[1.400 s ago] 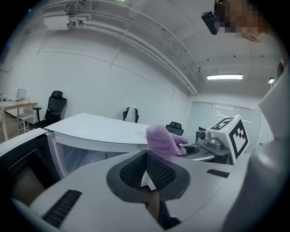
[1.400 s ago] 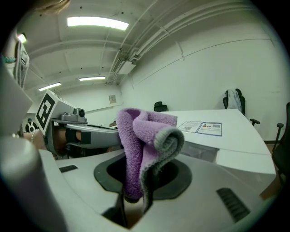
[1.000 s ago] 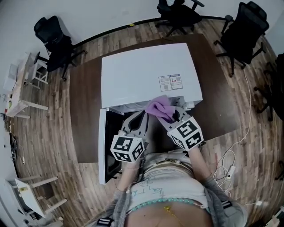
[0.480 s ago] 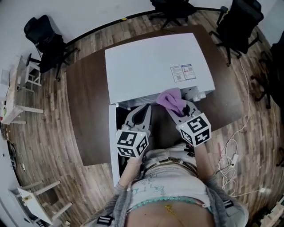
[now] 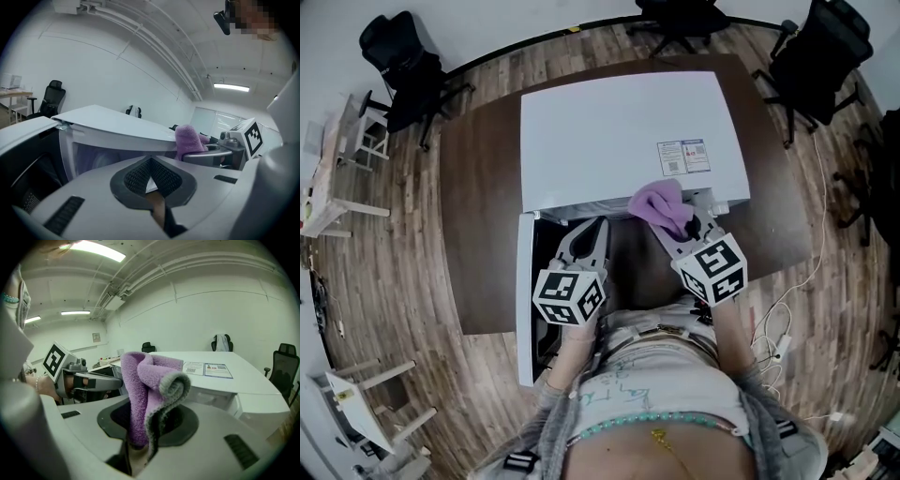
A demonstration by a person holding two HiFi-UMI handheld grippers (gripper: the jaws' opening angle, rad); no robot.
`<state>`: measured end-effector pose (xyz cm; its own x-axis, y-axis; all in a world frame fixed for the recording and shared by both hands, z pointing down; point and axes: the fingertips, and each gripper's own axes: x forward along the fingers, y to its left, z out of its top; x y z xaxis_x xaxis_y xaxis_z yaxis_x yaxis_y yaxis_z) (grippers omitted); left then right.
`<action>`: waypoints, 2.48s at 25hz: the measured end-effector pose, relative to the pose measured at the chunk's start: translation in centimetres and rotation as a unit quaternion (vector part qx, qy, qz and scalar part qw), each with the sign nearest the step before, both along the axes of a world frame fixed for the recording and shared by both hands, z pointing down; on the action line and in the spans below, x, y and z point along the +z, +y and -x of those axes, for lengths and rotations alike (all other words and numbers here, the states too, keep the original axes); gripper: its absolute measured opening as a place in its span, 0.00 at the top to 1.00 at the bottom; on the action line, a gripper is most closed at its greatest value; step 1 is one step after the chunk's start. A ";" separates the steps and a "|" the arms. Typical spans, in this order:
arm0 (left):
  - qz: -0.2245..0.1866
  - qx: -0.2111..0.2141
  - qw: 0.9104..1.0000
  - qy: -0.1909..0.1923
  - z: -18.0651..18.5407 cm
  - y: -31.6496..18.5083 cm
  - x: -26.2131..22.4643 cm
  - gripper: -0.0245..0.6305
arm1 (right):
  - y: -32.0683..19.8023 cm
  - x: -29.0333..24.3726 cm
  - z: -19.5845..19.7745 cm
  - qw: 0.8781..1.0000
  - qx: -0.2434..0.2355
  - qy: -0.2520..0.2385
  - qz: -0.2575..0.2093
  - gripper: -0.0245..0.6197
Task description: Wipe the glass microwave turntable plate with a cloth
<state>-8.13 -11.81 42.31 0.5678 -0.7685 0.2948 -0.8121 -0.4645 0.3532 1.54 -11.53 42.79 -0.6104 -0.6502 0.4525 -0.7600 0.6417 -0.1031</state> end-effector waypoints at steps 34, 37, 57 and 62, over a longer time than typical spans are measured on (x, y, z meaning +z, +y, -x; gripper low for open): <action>0.086 0.038 0.994 -0.052 -2.2 -2.0 8.5 0.95 | 0.1 2.7 -1.5 0.999 0.008 0.002 0.043 0.78; 0.092 0.042 0.993 -0.061 -2.1 -2.2 9.3 0.95 | 0.1 2.9 -1.4 0.999 0.007 0.003 0.046 0.78; 0.197 -0.046 0.976 0.078 -0.8 -3.1 14.0 0.94 | 0.3 4.2 -2.3 0.998 0.022 0.010 0.061 0.78; 0.213 -0.072 0.969 0.106 -0.7 -2.7 14.8 0.88 | 0.4 4.3 -2.5 0.998 0.021 0.011 0.063 0.78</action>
